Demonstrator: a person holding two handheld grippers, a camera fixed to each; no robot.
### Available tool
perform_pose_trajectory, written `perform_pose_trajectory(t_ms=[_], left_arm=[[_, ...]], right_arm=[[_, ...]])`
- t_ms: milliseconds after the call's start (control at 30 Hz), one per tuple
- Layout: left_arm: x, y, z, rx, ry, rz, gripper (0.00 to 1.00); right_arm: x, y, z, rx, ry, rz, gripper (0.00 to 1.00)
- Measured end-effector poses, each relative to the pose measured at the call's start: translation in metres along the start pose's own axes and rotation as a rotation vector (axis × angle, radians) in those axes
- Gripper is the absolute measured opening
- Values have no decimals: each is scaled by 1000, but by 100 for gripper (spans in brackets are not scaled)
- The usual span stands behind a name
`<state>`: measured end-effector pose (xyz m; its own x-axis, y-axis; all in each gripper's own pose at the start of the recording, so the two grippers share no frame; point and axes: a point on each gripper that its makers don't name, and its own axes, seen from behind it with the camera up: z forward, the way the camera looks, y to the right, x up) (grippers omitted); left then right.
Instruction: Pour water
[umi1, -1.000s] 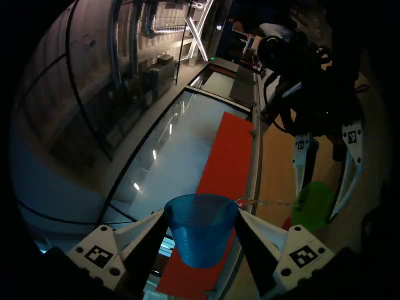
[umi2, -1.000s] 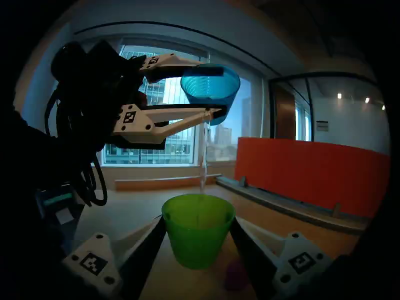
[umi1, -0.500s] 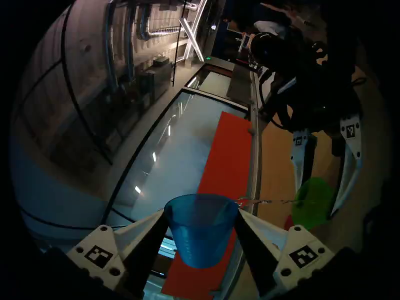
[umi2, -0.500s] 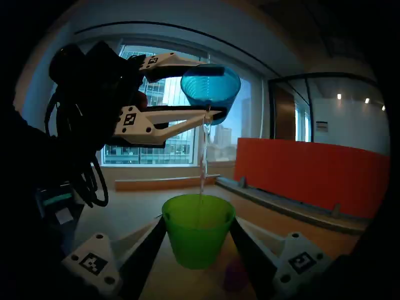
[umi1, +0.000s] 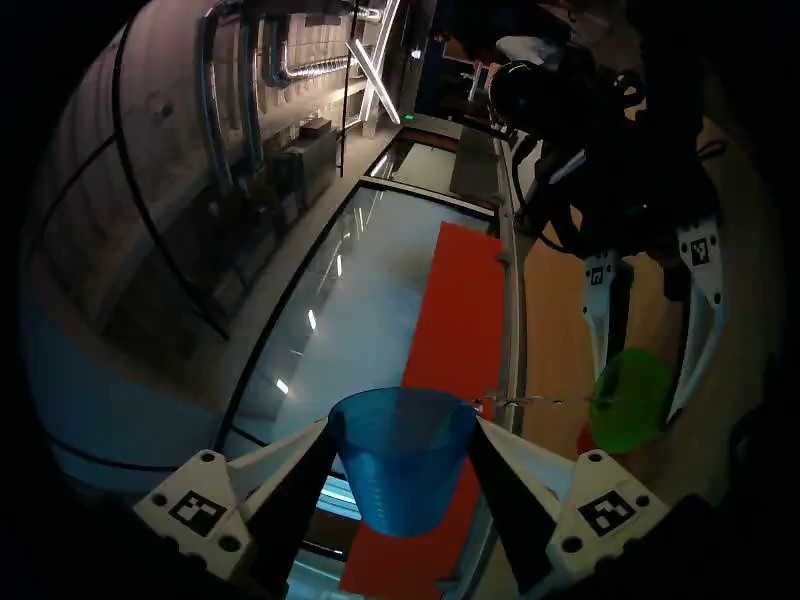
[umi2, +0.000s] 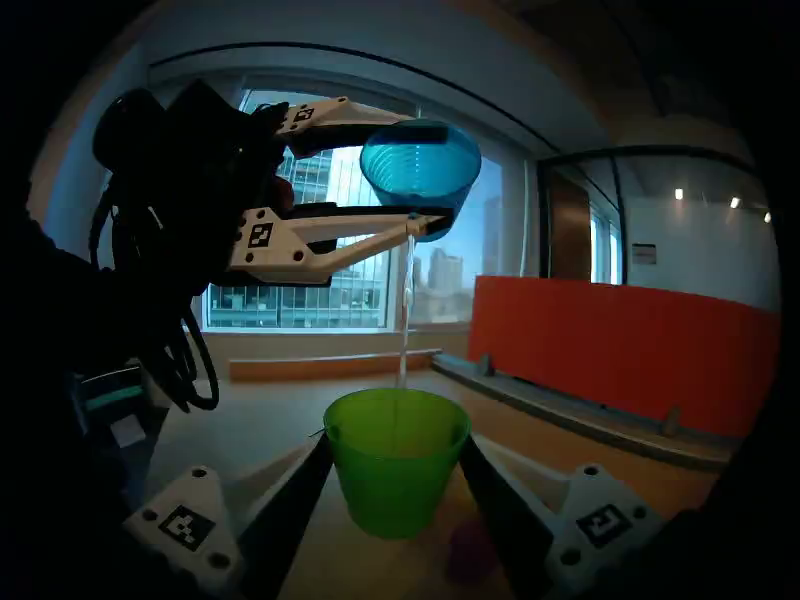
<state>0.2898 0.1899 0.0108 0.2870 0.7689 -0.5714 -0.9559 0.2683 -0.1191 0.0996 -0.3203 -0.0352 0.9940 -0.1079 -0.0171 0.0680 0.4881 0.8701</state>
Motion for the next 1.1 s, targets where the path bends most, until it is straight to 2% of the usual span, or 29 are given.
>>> perform_pose_trajectory(t_ms=[1100], left_arm=[[5, -4, -3, 2, -10, 121, 86]], right_arm=[[1, 0, -1, -1, 7, -3, 89]])
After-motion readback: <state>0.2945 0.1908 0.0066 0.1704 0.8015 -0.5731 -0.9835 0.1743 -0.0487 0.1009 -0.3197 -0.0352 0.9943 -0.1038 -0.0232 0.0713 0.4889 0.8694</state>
